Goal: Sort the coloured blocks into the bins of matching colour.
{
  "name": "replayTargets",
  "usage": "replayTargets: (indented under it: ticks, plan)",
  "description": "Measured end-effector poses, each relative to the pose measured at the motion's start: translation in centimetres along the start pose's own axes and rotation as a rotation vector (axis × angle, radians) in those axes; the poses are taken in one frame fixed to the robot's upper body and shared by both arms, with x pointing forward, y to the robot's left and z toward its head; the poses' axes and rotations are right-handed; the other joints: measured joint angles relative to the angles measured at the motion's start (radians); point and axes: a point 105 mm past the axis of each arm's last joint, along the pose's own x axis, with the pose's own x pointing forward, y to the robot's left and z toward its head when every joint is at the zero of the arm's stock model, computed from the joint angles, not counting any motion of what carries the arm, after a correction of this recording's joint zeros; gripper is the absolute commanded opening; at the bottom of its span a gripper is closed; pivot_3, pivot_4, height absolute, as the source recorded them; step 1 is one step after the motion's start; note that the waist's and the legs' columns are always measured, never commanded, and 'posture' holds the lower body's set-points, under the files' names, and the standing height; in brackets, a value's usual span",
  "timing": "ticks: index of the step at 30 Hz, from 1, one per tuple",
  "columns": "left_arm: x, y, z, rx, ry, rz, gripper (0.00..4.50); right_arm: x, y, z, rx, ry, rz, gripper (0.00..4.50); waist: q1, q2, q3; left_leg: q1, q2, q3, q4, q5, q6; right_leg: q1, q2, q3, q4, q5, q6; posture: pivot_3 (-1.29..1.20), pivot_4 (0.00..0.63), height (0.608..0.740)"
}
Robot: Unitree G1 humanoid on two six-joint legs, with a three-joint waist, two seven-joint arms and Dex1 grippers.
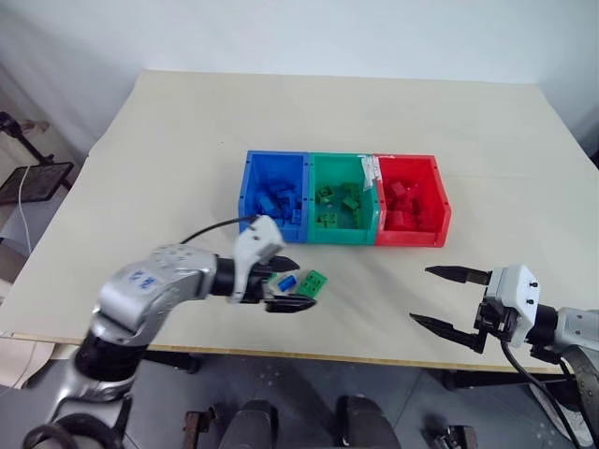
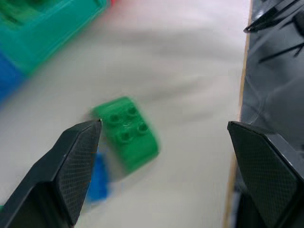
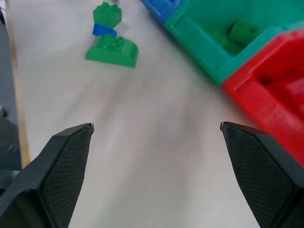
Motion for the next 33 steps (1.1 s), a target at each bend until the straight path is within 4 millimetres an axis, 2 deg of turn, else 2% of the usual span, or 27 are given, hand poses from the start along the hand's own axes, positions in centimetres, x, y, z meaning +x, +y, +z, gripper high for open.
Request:
replayTargets:
  ticks: [3,9,12,19,20,24,27,31,33]
  plan:
    - [1.4,-0.1,0.3,-0.013,0.066,0.055,4.5,0.3,0.6,0.9,-0.019,-0.02,0.006,4.47,0.004,0.0,0.0,0.0,-0.001,0.0,-0.001,0.0,0.0,-0.001,0.001,0.0,0.0,0.0,0.0,0.0,0.15,0.74]
    - [1.5,1.0,-0.8,0.002,0.181,0.155,4.5,0.8,2.1,2.0,-0.014,-0.05,0.038,4.47,0.007,0.0,0.0,0.0,0.0,0.0,-0.001,0.0,-0.001,-0.001,0.003,0.001,-0.001,0.0,0.0,0.0,0.15,0.74]
    - [1.9,0.7,-1.0,-0.007,0.192,0.143,3.88,1.3,2.6,2.6,-0.022,-0.077,0.044,4.5,0.011,0.0,0.0,0.0,0.0,0.0,-0.001,0.0,-0.001,0.0,0.003,0.001,-0.002,0.0,0.0,0.0,0.15,0.74]
    - [2.0,0.9,-1.2,-0.05,0.183,0.134,1.69,1.0,3.3,1.8,0.026,-0.058,0.023,4.5,0.011,0.0,0.0,0.0,0.0,0.0,-0.001,0.0,-0.001,0.0,0.003,0.002,-0.002,0.0,0.0,0.0,0.15,0.74]
    - [1.8,1.0,-0.9,-0.038,0.176,0.135,1.54,1.0,3.4,1.8,0.033,-0.06,0.019,4.5,0.011,0.0,0.0,0.0,0.0,0.0,-0.001,0.0,-0.001,0.0,0.003,0.002,-0.002,0.0,0.0,0.0,0.15,0.74]
    - [2.2,1.5,-0.3,-0.023,0.136,0.124,1.51,0.5,3.4,2.1,0.048,-0.078,-0.04,4.5,0.014,0.0,0.0,0.0,0.0,-0.001,0.0,0.0,-0.002,0.001,0.003,0.002,-0.002,0.0,0.0,0.0,0.15,0.74]
    - [2.8,1.7,2.2,0.035,0.014,0.088,1.51,-0.3,3.7,2.0,0.085,-0.09,-0.12,4.5,0.018,0.0,0.0,0.0,-0.001,-0.001,0.0,0.0,-0.002,0.0,0.003,0.002,-0.003,0.0,0.0,0.0,0.15,0.74]
    - [3.2,2.8,9.2,0.217,-0.303,0.092,1.51,-1.5,3.1,2.4,0.128,-0.143,-0.318,4.5,0.019,0.0,0.0,0.0,0.0,0.002,0.0,0.001,-0.002,0.001,0.004,0.002,-0.006,0.0,0.0,0.0,0.15,0.74]
    - [3.3,3.3,11.6,0.311,-0.399,0.121,1.51,-2.0,2.5,2.7,0.118,-0.159,-0.396,4.5,0.016,0.0,0.0,0.0,0.0,0.003,0.0,0.0,-0.002,0.001,0.004,0.002,-0.007,0.0,0.0,0.0,0.15,0.74]
